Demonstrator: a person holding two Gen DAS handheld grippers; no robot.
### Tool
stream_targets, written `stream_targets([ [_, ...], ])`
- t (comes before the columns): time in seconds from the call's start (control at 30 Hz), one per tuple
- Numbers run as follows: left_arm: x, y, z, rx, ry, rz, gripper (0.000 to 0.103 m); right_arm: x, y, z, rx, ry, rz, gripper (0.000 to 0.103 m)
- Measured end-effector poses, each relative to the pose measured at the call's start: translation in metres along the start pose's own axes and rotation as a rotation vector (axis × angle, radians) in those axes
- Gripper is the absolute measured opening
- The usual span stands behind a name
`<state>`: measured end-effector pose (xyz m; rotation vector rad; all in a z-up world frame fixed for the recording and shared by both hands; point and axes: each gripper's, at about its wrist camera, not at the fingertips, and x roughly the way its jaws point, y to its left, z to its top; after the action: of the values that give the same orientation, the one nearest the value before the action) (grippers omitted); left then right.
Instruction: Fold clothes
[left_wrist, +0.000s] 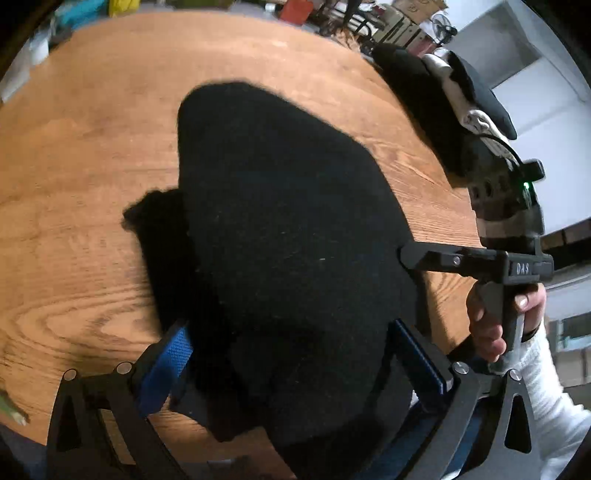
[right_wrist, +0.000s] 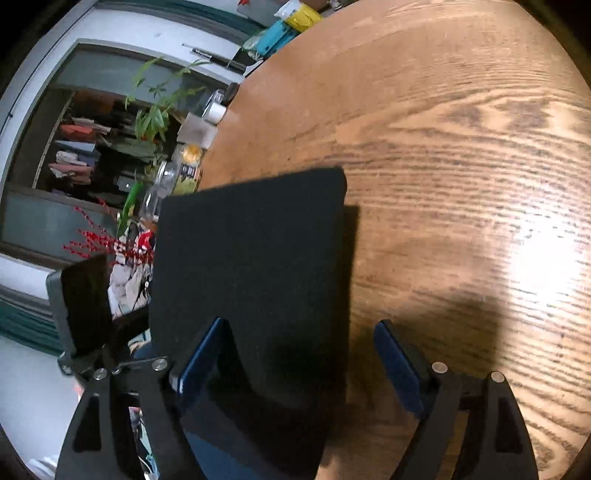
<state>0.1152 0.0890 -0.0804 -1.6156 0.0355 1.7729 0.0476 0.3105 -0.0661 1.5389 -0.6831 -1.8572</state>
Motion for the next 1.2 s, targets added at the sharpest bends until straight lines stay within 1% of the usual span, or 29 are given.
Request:
stream_targets([
  [0.03, 0.0, 0.004, 0.001, -0.016, 0.008, -0.022, 0.092, -0.001, 0.0, -0.001, -0.004, 0.001, -0.006, 0.087],
  [0.07, 0.001, 0.007, 0.001, -0.028, 0.016, -0.039, 0.09, -0.002, 0.0, -0.001, -0.004, -0.004, -0.015, 0.087],
  [0.1, 0.001, 0.007, 0.001, -0.024, 0.017, -0.028, 0.087, -0.003, -0.001, -0.001, 0.0, -0.007, -0.021, 0.087],
  [0.13, 0.001, 0.005, 0.002, -0.015, 0.021, -0.025, 0.078, -0.004, -0.002, -0.001, 0.004, -0.011, -0.028, 0.087],
  [0.17, 0.002, 0.002, 0.002, -0.006, 0.024, -0.024, 0.071, -0.005, -0.003, -0.001, 0.005, -0.011, -0.034, 0.087],
  [0.2, -0.001, 0.0, 0.003, 0.005, 0.024, -0.036, 0.059, -0.006, -0.003, -0.001, 0.007, -0.011, -0.039, 0.087],
  [0.23, -0.005, -0.001, 0.004, 0.005, 0.022, -0.066, 0.042, -0.008, -0.004, 0.0, 0.008, -0.011, -0.045, 0.087],
  [0.3, -0.014, 0.003, 0.007, -0.005, 0.018, -0.143, 0.034, -0.01, -0.002, 0.0, 0.003, -0.011, -0.049, 0.087],
  [0.33, -0.02, 0.011, 0.01, -0.025, 0.018, -0.214, 0.032, -0.013, 0.0, -0.001, -0.006, -0.004, -0.032, 0.087],
  [0.4, -0.025, 0.032, 0.016, -0.082, 0.013, -0.3, 0.031, -0.017, 0.005, -0.003, -0.024, 0.012, 0.002, 0.087],
  [0.43, -0.024, 0.051, 0.018, -0.136, 0.019, -0.347, 0.031, -0.02, 0.006, -0.005, -0.037, 0.024, 0.029, 0.087],
  [0.5, -0.012, 0.095, 0.015, -0.28, 0.034, -0.447, 0.031, -0.024, 0.005, -0.01, -0.046, 0.041, 0.066, 0.087],
  [0.53, -0.004, 0.114, 0.012, -0.344, 0.044, -0.493, 0.031, -0.023, 0.001, -0.01, -0.028, 0.045, 0.081, 0.087],
  [0.6, 0.002, 0.137, 0.007, -0.413, 0.036, -0.555, 0.031, -0.019, -0.006, -0.011, 0.016, 0.056, 0.112, 0.087],
  [0.63, 0.001, 0.144, 0.006, -0.426, 0.023, -0.569, 0.031, -0.015, -0.01, -0.011, 0.04, 0.064, 0.129, 0.088],
  [0.7, -0.003, 0.148, 0.004, -0.413, 0.015, -0.565, 0.032, -0.008, -0.014, -0.012, 0.073, 0.081, 0.162, 0.088],
  [0.77, -0.006, 0.154, 0.005, -0.4, 0.019, -0.558, 0.034, 0.001, -0.014, -0.012, 0.092, 0.1, 0.199, 0.088],
  [0.87, -0.007, 0.163, 0.002, -0.389, 0.023, -0.586, 0.034, 0.019, -0.011, -0.008, 0.127, 0.13, 0.266, 0.088],
  [0.93, -0.007, 0.162, 0.003, -0.371, 0.024, -0.588, 0.034, 0.029, -0.006, -0.005, 0.132, 0.134, 0.285, 0.088],
  [1.0, -0.005, 0.16, 0.002, -0.367, 0.023, -0.589, 0.033, 0.038, 0.002, -0.002, 0.12, 0.121, 0.277, 0.084],
  [1.03, -0.004, 0.159, 0.002, -0.365, 0.023, -0.589, 0.033, 0.043, 0.005, -0.002, 0.106, 0.117, 0.239, 0.076],
  [1.07, -0.004, 0.158, 0.001, -0.363, 0.022, -0.589, 0.032, 0.048, 0.009, -0.002, 0.092, 0.114, 0.2, 0.049],
  [1.1, -0.003, 0.157, 0.001, -0.361, 0.022, -0.59, 0.032, 0.054, 0.012, -0.002, 0.078, 0.11, 0.161, 0.049],
  [1.13, -0.002, 0.157, 0.001, -0.359, 0.021, -0.59, 0.032, 0.054, 0.014, -0.004, 0.074, 0.096, 0.156, 0.048],
  [1.2, 0.0, 0.155, 0.0, -0.355, 0.02, -0.591, 0.032, 0.05, 0.017, -0.005, 0.059, 0.083, 0.131, 0.054],
])
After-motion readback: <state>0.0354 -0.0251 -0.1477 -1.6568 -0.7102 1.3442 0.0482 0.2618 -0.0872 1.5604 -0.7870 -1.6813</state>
